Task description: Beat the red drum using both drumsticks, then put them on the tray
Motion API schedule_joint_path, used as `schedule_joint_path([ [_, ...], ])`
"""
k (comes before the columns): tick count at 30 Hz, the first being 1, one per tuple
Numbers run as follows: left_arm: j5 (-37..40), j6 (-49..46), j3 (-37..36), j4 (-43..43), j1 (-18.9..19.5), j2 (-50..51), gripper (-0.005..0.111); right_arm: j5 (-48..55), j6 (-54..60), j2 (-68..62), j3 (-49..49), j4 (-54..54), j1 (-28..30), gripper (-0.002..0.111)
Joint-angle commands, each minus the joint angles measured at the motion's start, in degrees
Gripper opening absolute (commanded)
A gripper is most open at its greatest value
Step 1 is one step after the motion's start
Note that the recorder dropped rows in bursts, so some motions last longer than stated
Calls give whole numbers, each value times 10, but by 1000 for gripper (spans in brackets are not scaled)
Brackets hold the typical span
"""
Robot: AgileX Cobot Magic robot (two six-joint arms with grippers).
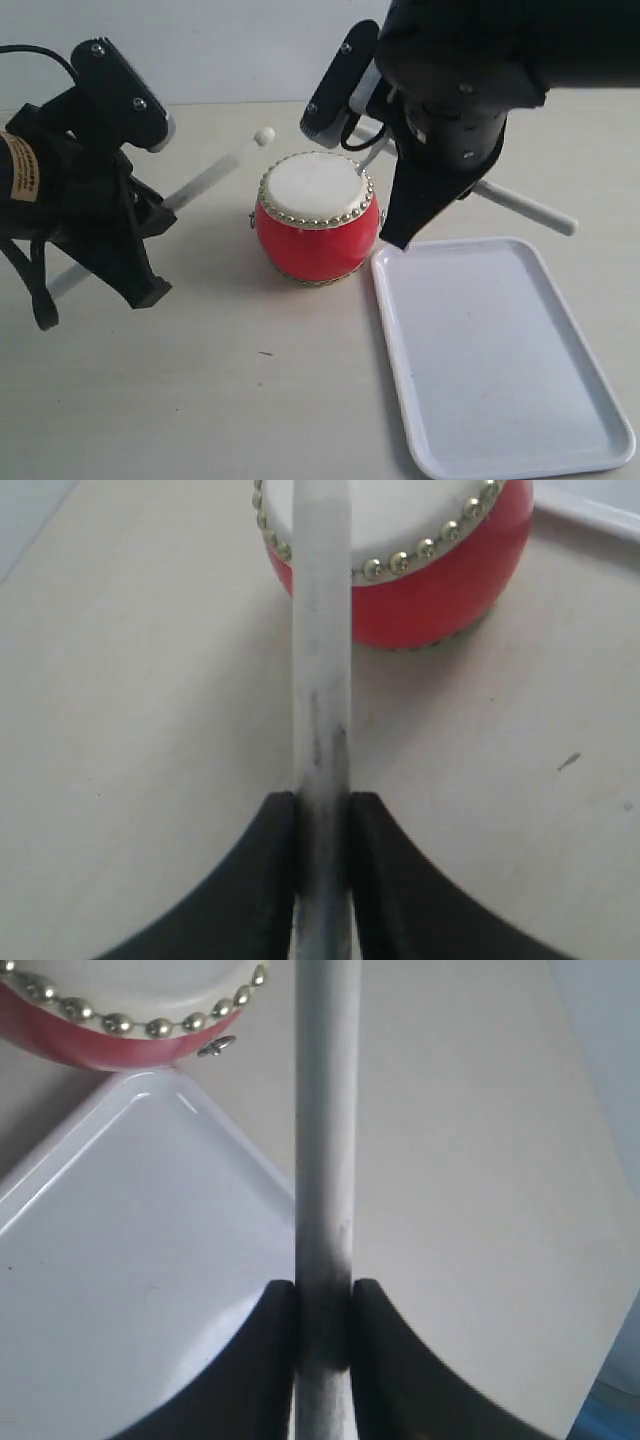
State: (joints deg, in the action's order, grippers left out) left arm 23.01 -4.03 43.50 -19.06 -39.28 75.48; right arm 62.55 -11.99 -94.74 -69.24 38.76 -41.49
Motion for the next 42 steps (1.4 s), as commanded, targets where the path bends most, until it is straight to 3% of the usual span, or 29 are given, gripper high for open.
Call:
schedule_joint_path([
  [1, 41, 1, 42, -18, -3, 23, 0, -66, -41, 1, 46, 28, 2, 0],
  [4, 144, 27, 113, -46, -3, 48, 0, -67, -53, 1, 57, 55, 2, 0],
  [6, 168, 66, 126, -46, -5, 76, 0, -70, -75, 1, 57, 73, 2, 0],
  [15, 182, 129, 140, -121, -76, 145, 0, -70, -89, 1, 59, 76, 2, 0],
  [20, 214, 115, 179, -142, -93, 145, 0, -70, -55, -1, 59, 103, 2, 0],
  [26, 264, 12, 208, -146, -94, 154, 0, -68, 2, -1, 59, 114, 2, 0],
  [42, 231, 55, 231, -150, -94, 171, 0, -70, -20, -1, 59, 114, 2, 0],
])
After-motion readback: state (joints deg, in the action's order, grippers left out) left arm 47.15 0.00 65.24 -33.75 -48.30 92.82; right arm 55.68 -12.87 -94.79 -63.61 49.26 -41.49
